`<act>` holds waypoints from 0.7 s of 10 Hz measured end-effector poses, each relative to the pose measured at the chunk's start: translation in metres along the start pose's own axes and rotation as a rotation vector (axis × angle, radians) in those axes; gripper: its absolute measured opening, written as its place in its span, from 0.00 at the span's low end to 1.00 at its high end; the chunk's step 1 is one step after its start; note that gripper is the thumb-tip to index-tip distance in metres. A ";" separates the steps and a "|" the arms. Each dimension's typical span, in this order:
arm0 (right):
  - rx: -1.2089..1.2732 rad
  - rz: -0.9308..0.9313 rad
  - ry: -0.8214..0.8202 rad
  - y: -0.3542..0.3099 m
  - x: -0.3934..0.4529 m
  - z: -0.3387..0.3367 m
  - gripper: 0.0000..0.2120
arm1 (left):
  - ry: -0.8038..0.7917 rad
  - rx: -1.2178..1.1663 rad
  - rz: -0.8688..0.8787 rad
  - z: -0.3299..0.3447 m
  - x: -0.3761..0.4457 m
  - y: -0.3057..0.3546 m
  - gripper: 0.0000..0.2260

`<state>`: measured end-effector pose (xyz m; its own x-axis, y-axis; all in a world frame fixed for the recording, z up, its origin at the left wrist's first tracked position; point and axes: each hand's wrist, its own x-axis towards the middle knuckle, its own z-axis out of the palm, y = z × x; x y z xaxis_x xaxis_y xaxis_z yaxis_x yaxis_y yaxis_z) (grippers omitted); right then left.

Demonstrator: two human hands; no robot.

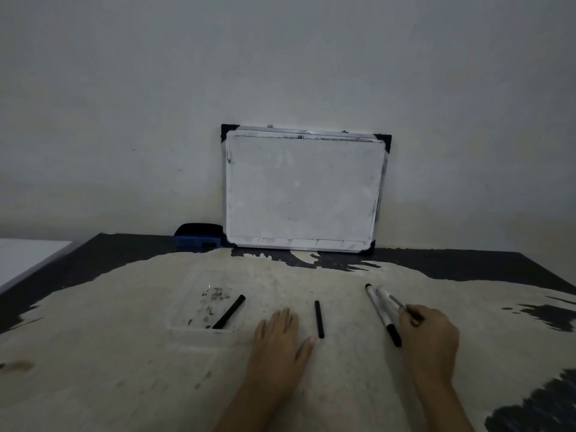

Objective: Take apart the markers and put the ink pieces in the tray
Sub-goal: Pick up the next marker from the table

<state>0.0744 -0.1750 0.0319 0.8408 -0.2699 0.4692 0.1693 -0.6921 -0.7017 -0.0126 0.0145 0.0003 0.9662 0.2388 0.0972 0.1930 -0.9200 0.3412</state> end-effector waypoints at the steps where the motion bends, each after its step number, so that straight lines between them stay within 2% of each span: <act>1: -0.072 0.018 0.003 0.008 0.001 0.004 0.06 | 0.001 0.004 0.004 0.000 0.000 -0.001 0.27; 4: -0.141 0.085 -0.011 0.015 -0.002 0.012 0.03 | -0.028 0.018 0.008 0.000 0.002 -0.002 0.28; 5: -0.154 0.088 -0.018 0.016 0.000 0.013 0.05 | -0.032 0.025 0.006 0.000 0.001 -0.002 0.34; 6: -0.171 0.074 -0.007 0.017 0.001 0.014 0.09 | -0.031 0.009 0.002 -0.001 0.002 -0.001 0.27; 7: -0.190 0.021 0.022 0.015 -0.001 0.014 0.10 | -0.025 0.007 0.007 -0.001 0.001 -0.001 0.26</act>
<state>0.0836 -0.1757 0.0137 0.8316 -0.2987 0.4683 0.0501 -0.7993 -0.5989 -0.0122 0.0159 0.0015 0.9715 0.2243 0.0767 0.1870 -0.9240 0.3336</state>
